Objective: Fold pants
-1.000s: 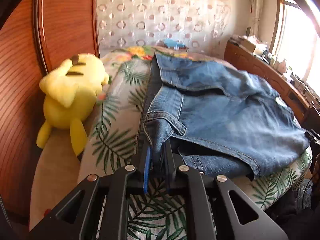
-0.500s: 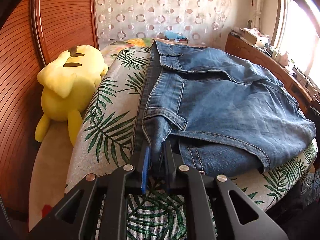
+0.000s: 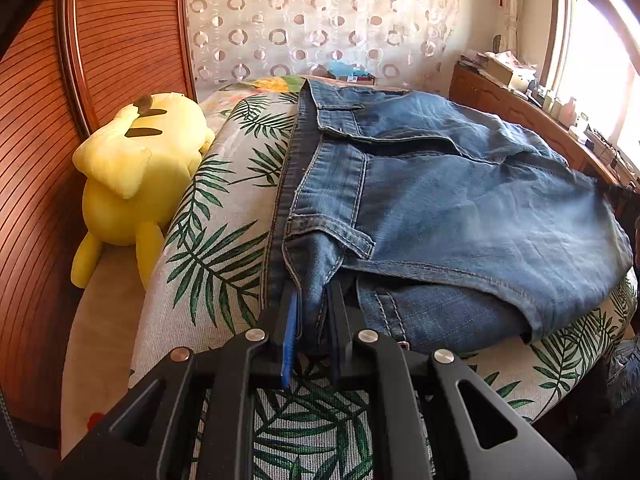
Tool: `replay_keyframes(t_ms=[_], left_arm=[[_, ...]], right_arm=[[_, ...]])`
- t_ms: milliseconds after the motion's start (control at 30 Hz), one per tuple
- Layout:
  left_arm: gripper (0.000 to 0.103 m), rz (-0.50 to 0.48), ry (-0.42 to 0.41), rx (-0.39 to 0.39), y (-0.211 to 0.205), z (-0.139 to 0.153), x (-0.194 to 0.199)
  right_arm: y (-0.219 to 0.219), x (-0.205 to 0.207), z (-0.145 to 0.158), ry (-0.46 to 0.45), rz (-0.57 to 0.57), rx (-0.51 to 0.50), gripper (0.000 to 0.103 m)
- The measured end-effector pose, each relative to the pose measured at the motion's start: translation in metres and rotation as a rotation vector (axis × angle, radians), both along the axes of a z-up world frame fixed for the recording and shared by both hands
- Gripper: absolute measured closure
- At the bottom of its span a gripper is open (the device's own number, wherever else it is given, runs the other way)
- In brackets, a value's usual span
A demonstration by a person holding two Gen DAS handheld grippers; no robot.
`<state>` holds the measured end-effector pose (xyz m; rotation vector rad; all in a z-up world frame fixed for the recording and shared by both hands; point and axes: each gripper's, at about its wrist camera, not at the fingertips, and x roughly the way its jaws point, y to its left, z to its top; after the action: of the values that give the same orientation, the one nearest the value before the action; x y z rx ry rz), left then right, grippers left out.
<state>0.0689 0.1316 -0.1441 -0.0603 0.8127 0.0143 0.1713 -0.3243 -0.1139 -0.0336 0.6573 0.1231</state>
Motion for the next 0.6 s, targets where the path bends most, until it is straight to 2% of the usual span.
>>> replay_keyframes(t_ms=[167, 233, 267, 300, 400, 600], left_arm=[[0.088, -0.001, -0.003, -0.002, 0.000, 0.000, 0.000], [0.087, 0.000, -0.003, -0.008, 0.001, 0.001, -0.001], [0.084, 0.002, -0.002, -0.007, 0.001, 0.001, -0.001], [0.082, 0.005, -0.002, -0.004, 0.001, 0.001, -0.002], [0.077, 0.012, 0.003, -0.003, 0.001, 0.002, -0.001], [0.068, 0.019, 0.011, -0.009, 0.005, -0.002, -0.001]], right_arm=[[0.005, -0.010, -0.009, -0.001, -0.028, -0.027, 0.097], [0.001, -0.021, -0.010, -0.004, -0.025, -0.007, 0.085], [-0.001, -0.026, -0.009, -0.002, -0.036, -0.003, 0.072], [-0.004, -0.034, -0.008, 0.002, -0.039, 0.009, 0.066], [-0.016, -0.056, -0.006, 0.015, -0.023, 0.039, 0.058], [-0.030, -0.119, -0.002, 0.045, 0.034, 0.064, 0.055]])
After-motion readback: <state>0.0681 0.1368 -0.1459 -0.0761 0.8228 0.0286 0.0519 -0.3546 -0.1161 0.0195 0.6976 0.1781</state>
